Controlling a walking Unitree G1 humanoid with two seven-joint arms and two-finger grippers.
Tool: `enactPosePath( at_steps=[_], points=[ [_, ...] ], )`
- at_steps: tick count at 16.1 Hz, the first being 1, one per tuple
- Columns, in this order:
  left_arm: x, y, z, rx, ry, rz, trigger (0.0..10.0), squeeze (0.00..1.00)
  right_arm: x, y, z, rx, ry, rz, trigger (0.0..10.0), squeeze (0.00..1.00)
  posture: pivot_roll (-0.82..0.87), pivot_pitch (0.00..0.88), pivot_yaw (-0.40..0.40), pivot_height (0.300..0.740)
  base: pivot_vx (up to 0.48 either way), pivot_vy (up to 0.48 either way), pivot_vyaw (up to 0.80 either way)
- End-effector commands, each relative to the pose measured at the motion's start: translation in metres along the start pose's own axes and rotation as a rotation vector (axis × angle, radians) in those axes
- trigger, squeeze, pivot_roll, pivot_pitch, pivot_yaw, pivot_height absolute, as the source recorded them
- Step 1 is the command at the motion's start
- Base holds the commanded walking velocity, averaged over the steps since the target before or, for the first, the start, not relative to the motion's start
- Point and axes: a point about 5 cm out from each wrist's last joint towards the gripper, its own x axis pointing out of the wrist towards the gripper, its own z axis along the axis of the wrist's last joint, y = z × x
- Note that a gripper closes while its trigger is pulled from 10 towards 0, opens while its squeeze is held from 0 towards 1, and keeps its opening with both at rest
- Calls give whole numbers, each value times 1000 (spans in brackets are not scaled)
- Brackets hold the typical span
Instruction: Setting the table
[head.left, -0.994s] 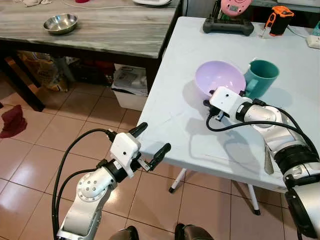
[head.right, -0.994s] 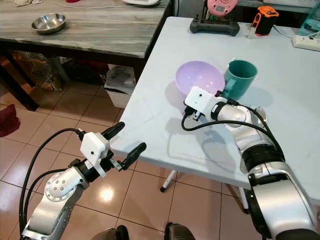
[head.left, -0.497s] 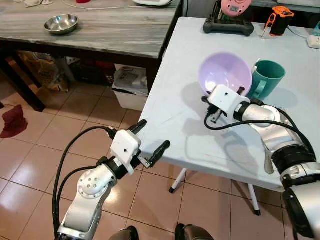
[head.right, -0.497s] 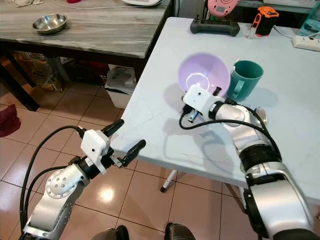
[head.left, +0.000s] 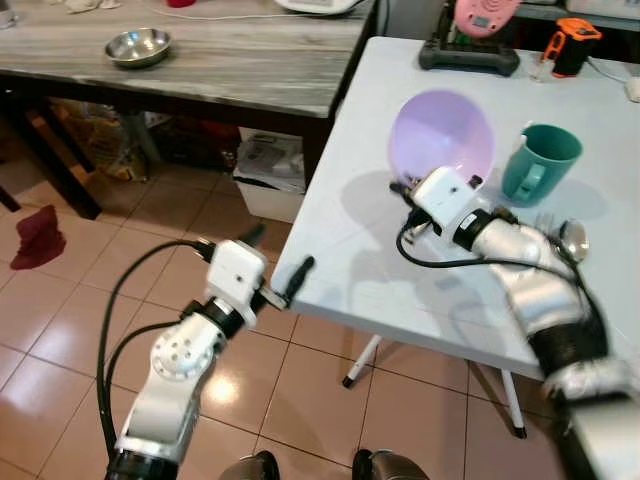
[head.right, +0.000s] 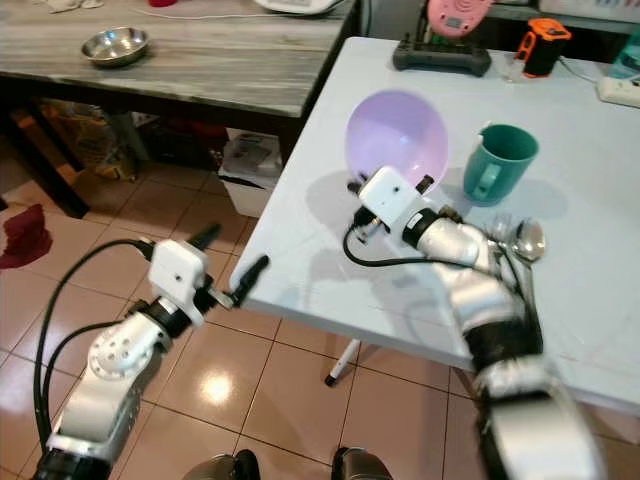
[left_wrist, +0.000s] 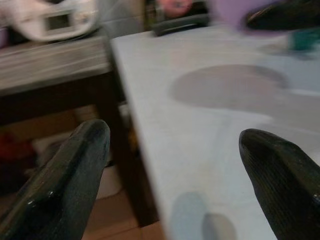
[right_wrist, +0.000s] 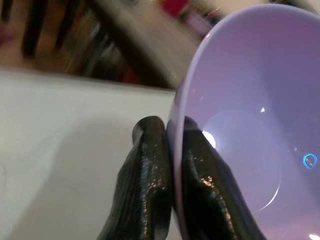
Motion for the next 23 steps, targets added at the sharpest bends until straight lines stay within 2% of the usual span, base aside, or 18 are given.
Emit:
enactPosePath(
  at_steps=[1, 4, 6, 9, 14, 23],
  points=[
    [-1, 10, -2, -30, 13, 58, 10000, 0, -5, -2, 8, 43, -44, -107, 10000, 0, -164, 132, 34, 740, 0, 0, 0],
    [2, 23, -1, -70, 3, 120, 10000, 0, -18, 6, 5, 136, -23, -267, 10000, 0, -176, 123, 40, 740, 0, 0, 0],
    [7, 27, 0, -71, -6, 124, 10000, 0, -24, 11, 4, 161, -2, -307, 10000, 0, -197, 115, 47, 740, 0, 141, -506],
    [16, 30, 2, -67, -21, 118, 10000, 0, -26, 21, 11, 190, -5, -328, 10000, 0, -210, 103, 53, 740, 0, 326, -721],
    [23, 31, 2, -73, -35, 137, 10000, 0, -18, 37, 23, 228, -23, -302, 10000, 0, -201, 91, 50, 740, 0, 393, -614],
    [25, 24, 1, -71, -51, 156, 10000, 0, -15, 39, 30, 227, -47, -297, 10000, 0, -190, 102, 45, 740, 0, 468, 0]
  ],
)
